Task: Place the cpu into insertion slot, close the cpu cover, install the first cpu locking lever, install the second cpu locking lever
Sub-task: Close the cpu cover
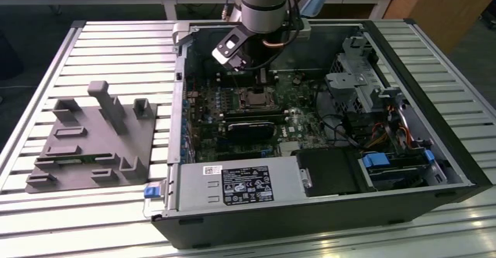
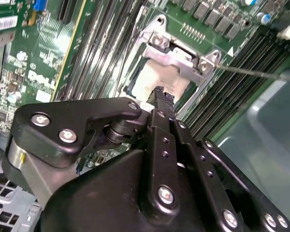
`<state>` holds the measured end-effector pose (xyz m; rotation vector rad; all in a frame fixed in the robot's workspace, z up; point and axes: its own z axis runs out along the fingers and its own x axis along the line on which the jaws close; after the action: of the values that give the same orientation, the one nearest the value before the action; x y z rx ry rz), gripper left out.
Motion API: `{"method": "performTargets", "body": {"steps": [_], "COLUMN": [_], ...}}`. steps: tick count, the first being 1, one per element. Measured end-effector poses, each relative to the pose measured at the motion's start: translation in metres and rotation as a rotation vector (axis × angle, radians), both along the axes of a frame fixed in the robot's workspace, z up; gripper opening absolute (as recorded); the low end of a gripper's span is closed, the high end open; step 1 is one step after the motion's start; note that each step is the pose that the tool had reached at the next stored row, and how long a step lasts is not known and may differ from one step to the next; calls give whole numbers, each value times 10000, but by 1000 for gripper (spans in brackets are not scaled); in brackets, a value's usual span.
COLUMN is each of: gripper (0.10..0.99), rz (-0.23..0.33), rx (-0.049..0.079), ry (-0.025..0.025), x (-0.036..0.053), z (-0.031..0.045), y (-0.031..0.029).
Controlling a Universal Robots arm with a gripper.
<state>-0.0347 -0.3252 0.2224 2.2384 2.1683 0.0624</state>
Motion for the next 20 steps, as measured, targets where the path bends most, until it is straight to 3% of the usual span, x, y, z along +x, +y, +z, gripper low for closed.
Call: {"method": "performTargets", "body": {"steps": [4, 12, 20], "gripper": [106, 106, 106], "rz": [0, 85, 1478], "rx": [-1, -3, -2], "ry": [1, 2, 1], "x": [-42, -45, -44], "z": [-32, -33, -39], "y": [-3, -3, -3]}}
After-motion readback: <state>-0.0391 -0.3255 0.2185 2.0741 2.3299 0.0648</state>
